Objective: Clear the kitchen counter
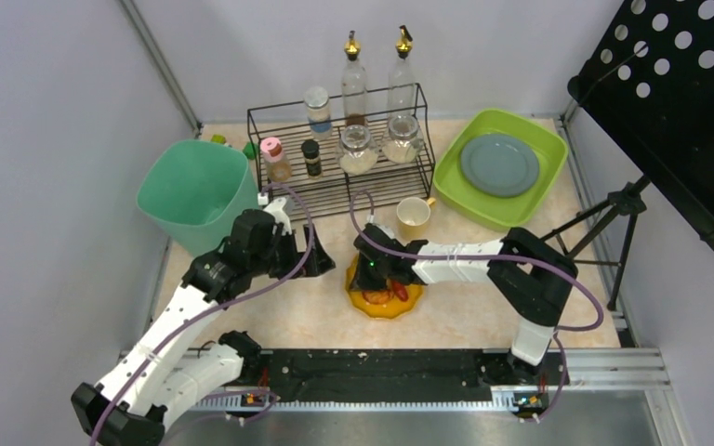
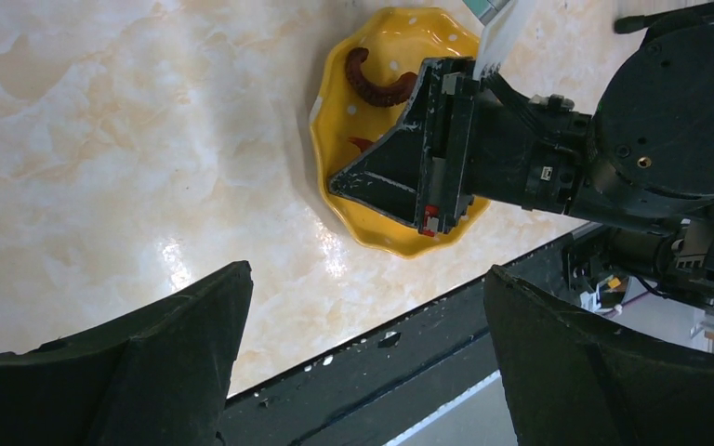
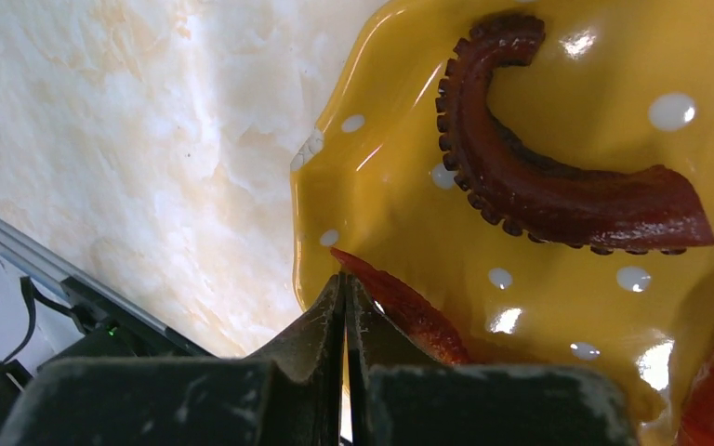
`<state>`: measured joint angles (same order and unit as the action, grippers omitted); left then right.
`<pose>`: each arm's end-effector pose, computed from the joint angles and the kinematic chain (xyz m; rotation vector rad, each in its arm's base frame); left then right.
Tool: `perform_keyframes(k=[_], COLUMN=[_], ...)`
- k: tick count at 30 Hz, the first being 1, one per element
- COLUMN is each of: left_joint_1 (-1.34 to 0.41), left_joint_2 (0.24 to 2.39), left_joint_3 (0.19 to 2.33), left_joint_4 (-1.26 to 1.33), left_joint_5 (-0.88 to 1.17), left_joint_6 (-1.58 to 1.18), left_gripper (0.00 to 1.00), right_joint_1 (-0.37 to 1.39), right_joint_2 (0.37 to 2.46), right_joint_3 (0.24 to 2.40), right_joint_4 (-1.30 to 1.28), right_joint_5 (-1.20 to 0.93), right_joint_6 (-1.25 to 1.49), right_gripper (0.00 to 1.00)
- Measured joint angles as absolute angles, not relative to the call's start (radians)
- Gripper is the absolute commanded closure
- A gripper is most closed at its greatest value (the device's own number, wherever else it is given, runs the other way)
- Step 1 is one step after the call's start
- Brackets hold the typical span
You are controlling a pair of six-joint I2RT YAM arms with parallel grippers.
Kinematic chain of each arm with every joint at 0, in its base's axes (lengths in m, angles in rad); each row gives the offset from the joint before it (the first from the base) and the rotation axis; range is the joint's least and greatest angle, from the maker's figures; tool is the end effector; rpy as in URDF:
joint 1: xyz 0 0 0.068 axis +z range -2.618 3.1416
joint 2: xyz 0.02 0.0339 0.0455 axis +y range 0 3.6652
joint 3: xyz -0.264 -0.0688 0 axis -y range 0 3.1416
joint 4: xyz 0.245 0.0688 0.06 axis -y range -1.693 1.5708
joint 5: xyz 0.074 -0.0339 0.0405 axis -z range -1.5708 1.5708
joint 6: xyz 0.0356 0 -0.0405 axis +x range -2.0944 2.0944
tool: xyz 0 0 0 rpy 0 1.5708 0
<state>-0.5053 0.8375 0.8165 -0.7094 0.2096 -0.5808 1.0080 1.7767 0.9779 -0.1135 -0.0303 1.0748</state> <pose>0.1457 -0.0890 0.2919 0.0223 2.4152 -0.7743 0.1885 0.3008 0.1516 0.0767 2.7159 0.8221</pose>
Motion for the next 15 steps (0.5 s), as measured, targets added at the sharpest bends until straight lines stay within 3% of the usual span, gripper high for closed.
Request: perform_keyframes(k=[8,15], left_joint_1=[-0.505,-0.505], left_joint_2=[0.778,0.780], left_joint_3=[0.808,0.775], left_joint_4=[-0.736,-0.728], left_joint_5=[0.159,0.159], left_joint_6=[-0.610,-0.631], left_gripper=[0.01,0.01], right_joint_1=[1.029,1.032], right_joint_2=[1.724,1.455], right_joint_3=[0.989,0.938], right_joint_4=[-0.221,-0.289], right_joint_5=[-0.003,0.064], right_joint_6=[1.047,1.039], right_gripper=[0.61,0.47])
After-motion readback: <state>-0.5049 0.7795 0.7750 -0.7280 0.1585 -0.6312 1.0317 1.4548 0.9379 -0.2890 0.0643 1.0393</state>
